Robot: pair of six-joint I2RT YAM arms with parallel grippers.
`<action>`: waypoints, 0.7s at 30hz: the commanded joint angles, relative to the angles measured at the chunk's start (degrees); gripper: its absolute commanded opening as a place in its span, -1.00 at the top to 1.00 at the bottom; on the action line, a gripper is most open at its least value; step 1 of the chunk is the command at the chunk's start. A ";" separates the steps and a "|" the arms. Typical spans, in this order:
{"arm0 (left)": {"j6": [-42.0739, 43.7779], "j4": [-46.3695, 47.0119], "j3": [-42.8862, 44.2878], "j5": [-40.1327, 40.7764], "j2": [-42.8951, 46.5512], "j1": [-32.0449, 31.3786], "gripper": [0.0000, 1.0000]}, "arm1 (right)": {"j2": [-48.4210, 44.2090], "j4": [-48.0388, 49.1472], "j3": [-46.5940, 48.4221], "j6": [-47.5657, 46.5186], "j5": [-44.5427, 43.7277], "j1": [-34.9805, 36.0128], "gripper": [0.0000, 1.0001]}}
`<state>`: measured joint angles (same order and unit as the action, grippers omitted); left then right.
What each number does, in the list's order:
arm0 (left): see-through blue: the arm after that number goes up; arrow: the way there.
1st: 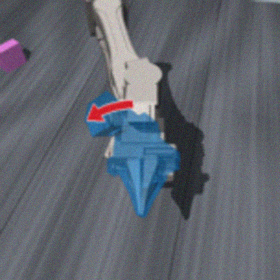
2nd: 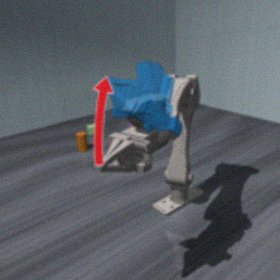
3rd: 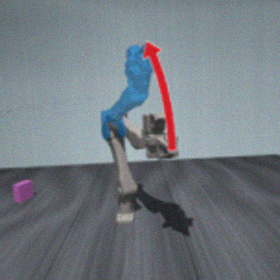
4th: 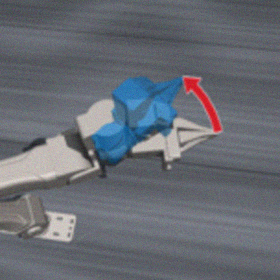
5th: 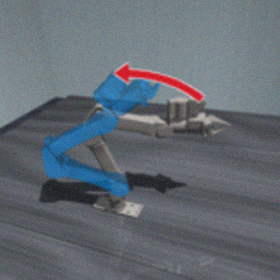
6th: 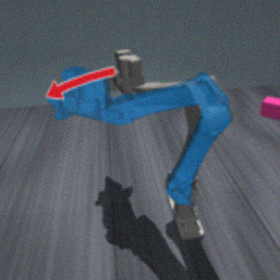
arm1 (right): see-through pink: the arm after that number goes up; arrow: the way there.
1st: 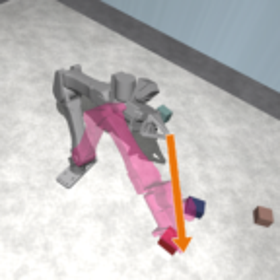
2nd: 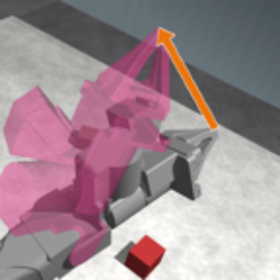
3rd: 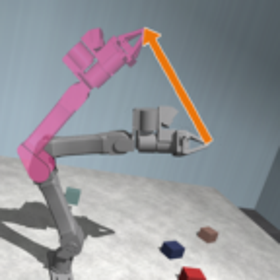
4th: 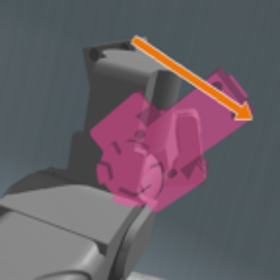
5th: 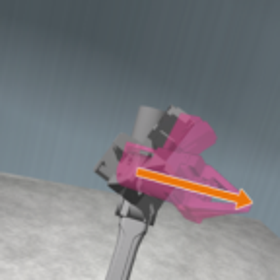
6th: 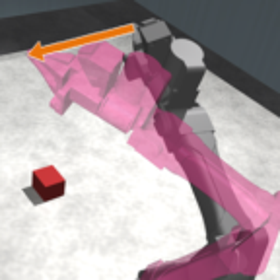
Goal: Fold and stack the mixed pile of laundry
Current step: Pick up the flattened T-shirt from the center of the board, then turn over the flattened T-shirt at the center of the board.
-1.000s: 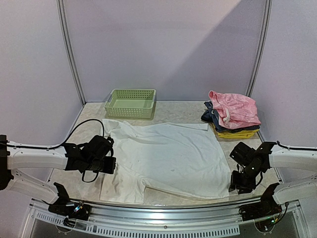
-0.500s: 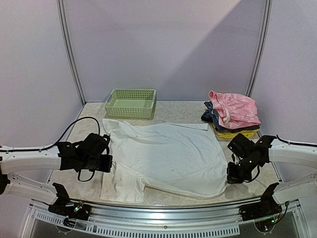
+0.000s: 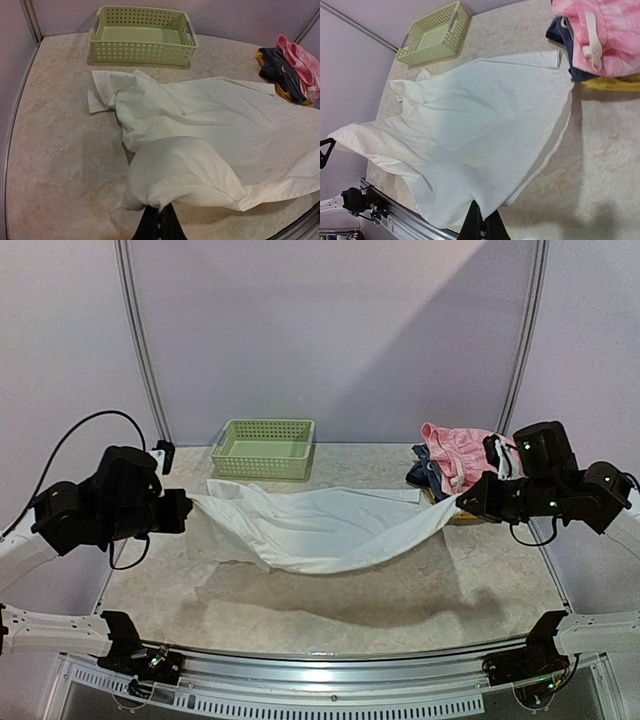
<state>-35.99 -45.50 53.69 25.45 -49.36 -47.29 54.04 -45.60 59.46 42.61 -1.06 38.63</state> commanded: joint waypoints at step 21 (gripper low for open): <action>15.68 -4.92 39.30 3.97 8.14 0.97 1.00 | 5.25 0.22 36.94 -17.45 9.66 0.29 1.00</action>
<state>-25.61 -54.22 87.26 31.57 -40.77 -47.22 58.92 -45.80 90.72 28.73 3.81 38.63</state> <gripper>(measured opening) 0.010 0.015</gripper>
